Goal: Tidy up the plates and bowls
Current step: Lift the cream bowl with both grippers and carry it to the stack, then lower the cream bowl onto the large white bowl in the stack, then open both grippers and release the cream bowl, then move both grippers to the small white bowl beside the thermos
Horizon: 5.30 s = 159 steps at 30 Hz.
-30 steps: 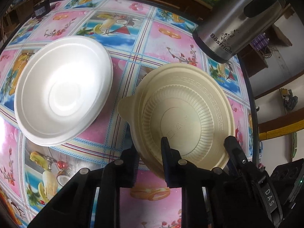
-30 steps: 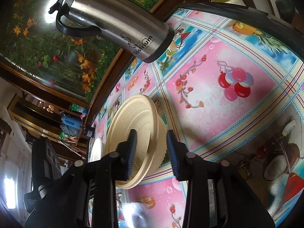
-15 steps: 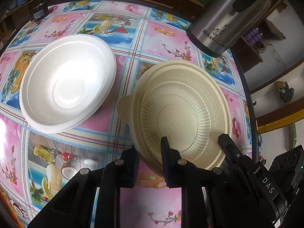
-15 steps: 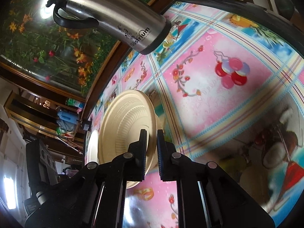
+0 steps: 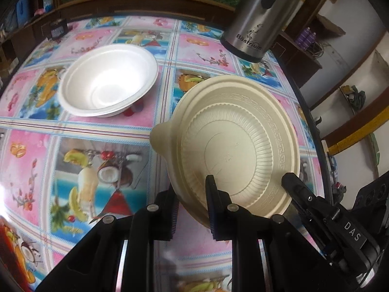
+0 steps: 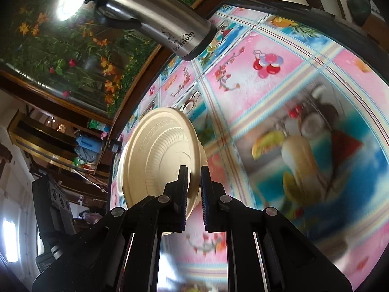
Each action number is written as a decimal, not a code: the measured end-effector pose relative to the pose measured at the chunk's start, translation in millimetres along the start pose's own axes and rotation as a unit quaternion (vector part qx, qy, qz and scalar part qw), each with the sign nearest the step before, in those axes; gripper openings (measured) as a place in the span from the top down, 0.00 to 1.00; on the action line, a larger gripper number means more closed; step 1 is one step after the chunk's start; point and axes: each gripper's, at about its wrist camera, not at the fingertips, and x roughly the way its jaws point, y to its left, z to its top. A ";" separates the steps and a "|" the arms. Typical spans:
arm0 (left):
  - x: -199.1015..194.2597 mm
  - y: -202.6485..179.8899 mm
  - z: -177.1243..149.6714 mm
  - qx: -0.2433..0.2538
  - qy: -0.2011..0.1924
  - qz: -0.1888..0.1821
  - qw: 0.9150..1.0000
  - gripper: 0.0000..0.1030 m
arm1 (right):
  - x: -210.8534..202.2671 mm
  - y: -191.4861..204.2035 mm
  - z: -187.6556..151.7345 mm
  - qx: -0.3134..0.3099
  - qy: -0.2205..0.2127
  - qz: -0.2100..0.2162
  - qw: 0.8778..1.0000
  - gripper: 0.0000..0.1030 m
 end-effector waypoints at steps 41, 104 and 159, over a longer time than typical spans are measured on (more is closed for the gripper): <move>-211.8 174.3 -124.4 -0.047 -0.255 0.141 0.956 0.81 | 5.8 204.2 -180.2 -0.206 0.070 0.084 0.972 0.91; -261.5 273.1 -201.0 -0.066 -0.202 0.286 0.934 0.38 | 74.8 229.7 -276.7 -0.238 0.179 0.069 0.952 0.91; -110.3 141.4 24.3 -0.031 -0.107 0.198 0.974 0.32 | 81.3 122.0 -31.6 -0.109 0.096 0.039 0.989 0.71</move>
